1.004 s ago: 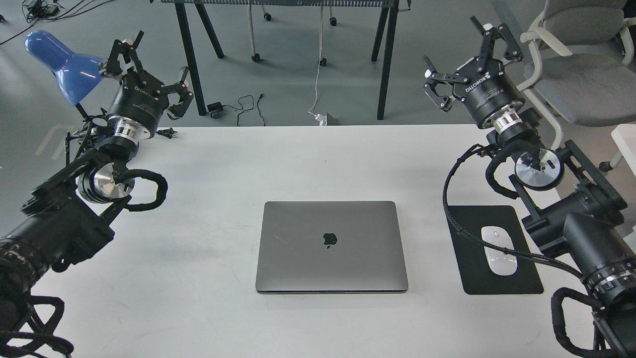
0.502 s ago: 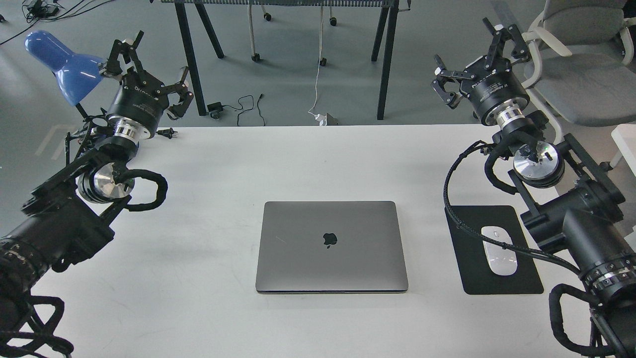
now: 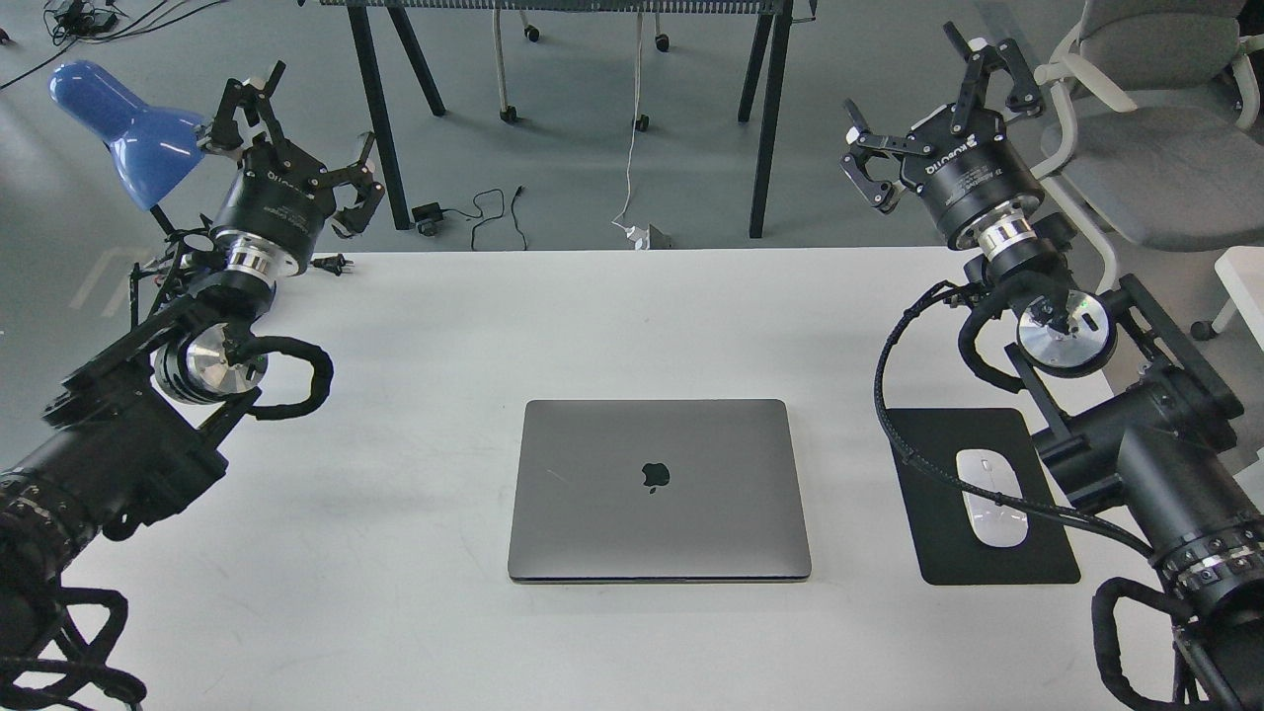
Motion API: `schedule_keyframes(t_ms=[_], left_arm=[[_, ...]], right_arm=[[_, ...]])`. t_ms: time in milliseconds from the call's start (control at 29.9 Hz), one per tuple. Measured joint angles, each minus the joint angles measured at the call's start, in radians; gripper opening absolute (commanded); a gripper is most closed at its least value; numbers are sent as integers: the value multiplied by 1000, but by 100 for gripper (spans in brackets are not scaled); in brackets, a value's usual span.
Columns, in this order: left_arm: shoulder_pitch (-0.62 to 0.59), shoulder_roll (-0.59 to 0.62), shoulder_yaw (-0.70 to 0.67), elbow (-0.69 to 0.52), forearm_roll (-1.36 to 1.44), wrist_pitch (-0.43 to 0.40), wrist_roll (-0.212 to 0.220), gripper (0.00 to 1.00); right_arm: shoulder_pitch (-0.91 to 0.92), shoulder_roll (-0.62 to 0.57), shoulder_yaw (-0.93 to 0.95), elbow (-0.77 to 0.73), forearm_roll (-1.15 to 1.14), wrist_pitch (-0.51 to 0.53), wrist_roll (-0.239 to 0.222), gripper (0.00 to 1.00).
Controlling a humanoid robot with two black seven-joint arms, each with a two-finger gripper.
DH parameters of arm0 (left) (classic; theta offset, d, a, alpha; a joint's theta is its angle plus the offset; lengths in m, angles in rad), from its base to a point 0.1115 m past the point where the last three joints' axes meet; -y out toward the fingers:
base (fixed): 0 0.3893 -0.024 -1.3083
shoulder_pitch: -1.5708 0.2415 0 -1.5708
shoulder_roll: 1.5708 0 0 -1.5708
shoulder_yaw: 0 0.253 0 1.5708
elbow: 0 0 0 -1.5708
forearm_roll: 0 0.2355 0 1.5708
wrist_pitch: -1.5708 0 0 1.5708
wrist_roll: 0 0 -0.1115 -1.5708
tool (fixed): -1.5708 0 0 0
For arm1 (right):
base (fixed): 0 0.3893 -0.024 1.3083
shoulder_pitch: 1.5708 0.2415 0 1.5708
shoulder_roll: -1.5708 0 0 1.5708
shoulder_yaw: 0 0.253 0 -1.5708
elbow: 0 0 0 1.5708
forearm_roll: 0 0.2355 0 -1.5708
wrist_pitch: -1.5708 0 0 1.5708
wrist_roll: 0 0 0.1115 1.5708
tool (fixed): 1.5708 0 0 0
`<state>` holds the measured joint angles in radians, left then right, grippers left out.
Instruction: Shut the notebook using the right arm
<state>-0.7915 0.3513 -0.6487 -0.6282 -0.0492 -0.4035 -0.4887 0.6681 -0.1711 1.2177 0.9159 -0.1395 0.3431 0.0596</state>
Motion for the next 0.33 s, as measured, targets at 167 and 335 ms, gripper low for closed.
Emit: schedule_keyframes(t_ms=[167,335], left_arm=[[0,0,0,0,0,0,0,100],[0,0,0,1,0,0,0,100]], right_arm=[[-1,1,2,-2,0,-1,2,100],[-1,1,2,-4,0,-1,4,100]])
